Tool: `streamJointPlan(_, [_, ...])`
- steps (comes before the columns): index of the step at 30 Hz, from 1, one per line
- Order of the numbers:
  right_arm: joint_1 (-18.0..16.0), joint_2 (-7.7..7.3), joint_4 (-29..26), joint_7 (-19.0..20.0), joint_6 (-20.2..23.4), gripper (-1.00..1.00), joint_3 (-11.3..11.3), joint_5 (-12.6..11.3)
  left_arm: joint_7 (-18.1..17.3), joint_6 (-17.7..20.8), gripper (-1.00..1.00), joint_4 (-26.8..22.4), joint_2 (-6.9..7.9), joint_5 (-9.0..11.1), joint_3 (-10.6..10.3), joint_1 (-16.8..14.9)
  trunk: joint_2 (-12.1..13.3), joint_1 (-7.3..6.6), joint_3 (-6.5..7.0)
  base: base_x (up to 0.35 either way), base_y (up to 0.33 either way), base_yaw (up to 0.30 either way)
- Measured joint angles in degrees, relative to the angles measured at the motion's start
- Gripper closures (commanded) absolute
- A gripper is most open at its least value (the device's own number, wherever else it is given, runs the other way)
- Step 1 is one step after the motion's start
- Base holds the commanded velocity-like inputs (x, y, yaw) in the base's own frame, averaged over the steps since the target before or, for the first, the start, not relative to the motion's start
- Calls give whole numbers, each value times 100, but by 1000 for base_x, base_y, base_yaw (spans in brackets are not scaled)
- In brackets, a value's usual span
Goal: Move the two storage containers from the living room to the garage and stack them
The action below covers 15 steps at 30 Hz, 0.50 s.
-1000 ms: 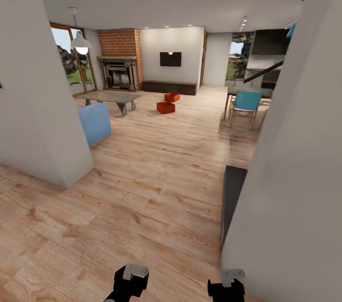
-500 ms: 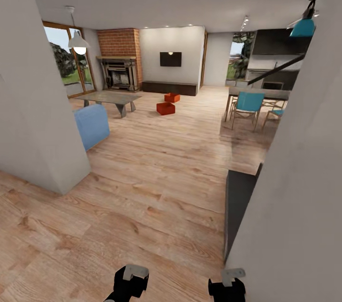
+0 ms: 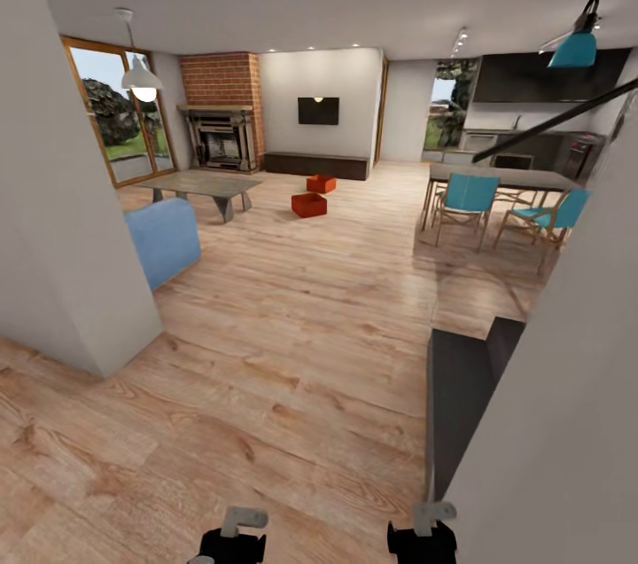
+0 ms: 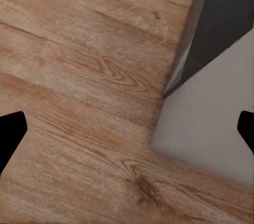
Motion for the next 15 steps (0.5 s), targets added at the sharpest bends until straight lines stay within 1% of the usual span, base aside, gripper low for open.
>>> streamJointPlan(10, [-23,1,50,0,14,-100,-7,-10,-25,46,-100,104,0,2,5,-9,0,0,0,224,0,0])
streamJointPlan(15, [-52,2,411,-4,9,-100,-12,-67,-30,22,-100,202,5,23,15,-11,0,0,0,227,0,0])
